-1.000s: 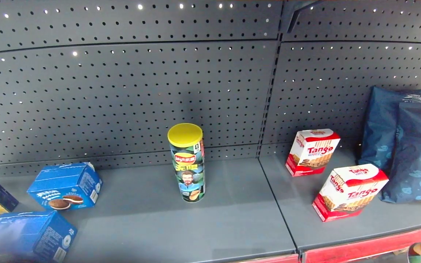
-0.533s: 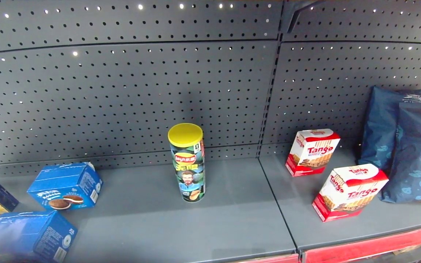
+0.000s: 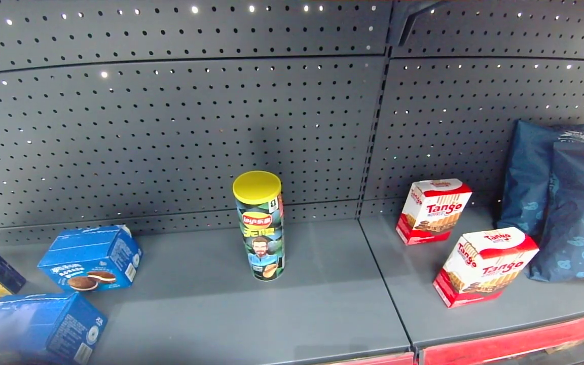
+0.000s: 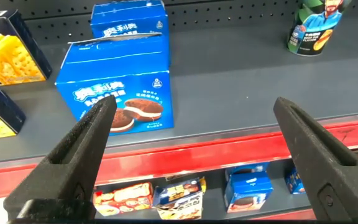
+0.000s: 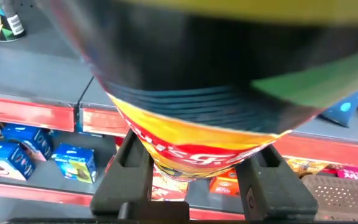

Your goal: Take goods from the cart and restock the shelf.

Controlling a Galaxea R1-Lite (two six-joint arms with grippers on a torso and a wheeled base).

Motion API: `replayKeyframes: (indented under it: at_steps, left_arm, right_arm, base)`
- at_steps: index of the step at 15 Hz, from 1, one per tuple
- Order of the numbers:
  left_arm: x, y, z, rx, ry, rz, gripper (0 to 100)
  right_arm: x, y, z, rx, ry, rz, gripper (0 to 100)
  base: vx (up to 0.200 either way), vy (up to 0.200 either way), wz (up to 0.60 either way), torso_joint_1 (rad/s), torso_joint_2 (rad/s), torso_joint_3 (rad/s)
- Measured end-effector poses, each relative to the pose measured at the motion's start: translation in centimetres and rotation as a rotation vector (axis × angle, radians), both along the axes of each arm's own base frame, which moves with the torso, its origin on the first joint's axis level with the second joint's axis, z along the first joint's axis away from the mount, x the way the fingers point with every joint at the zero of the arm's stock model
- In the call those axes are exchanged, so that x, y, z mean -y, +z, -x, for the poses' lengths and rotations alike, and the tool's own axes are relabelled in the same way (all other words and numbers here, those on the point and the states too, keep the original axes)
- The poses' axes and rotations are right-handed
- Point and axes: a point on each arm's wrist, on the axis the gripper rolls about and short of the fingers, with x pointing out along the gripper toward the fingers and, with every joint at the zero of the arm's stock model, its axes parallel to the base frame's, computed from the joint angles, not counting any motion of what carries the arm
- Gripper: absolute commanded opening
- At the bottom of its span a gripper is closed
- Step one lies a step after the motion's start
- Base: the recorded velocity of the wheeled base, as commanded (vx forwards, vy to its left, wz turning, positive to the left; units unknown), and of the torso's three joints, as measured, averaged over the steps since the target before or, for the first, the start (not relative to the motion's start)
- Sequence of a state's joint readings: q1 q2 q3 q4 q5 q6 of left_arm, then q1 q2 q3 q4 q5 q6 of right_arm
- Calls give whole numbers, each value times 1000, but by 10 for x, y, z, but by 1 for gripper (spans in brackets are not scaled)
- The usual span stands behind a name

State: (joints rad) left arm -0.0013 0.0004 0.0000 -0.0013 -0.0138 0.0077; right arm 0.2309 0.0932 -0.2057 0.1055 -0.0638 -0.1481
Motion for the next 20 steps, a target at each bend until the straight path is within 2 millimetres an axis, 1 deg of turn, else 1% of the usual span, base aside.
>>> replayKeyframes:
  at_steps: [2,7,8,9,10,12,14,16,17,18,20]
  left_arm:
    - [0,0,0,0,-2,-4,100]
    - [0,0,0,-5,6,-6,100]
    - [0,2,1,0,21,-21,100]
    - [0,10,3,17,20,-46,100]
    - [0,21,6,19,4,-66,100]
    - [2,58,11,21,-92,-89,100]
    - [4,96,5,11,-230,-98,100]
    - [7,133,-12,-14,-351,-95,100]
    - [8,150,-25,-37,-397,-90,100]
    - [10,162,-39,-66,-448,-85,100]
    - [14,173,-74,-112,-589,-72,100]
  right_arm:
    - [0,-3,-1,-8,-3,0,0]
    - [2,-8,-3,-32,-125,-3,0]
    - [3,-8,-3,-33,-152,0,0]
    - [3,-7,-2,-29,-164,3,0]
    - [4,-7,-2,-28,-181,5,0]
    - [4,-6,-2,-24,-188,5,0]
    - [4,-5,-2,-19,-184,4,0]
    - [4,-6,-2,-21,-183,4,0]
    - [4,-7,-3,-24,-181,5,0]
    - [3,-8,-3,-27,-181,7,0]
    - [3,-9,-3,-30,-182,6,0]
  base:
    - [0,0,0,0,0,0]
    - [0,0,0,0,0,0]
    - [0,0,0,0,0,0]
    - [0,0,0,0,0,0]
    - [0,0,0,0,0,0]
    - [0,0,0,0,0,0]
    - [0,0,0,0,0,0]
    - [0,0,0,0,0,0]
    - [0,0,0,0,0,0]
    - [0,0,0,0,0,0]
    - [0,0,0,0,0,0]
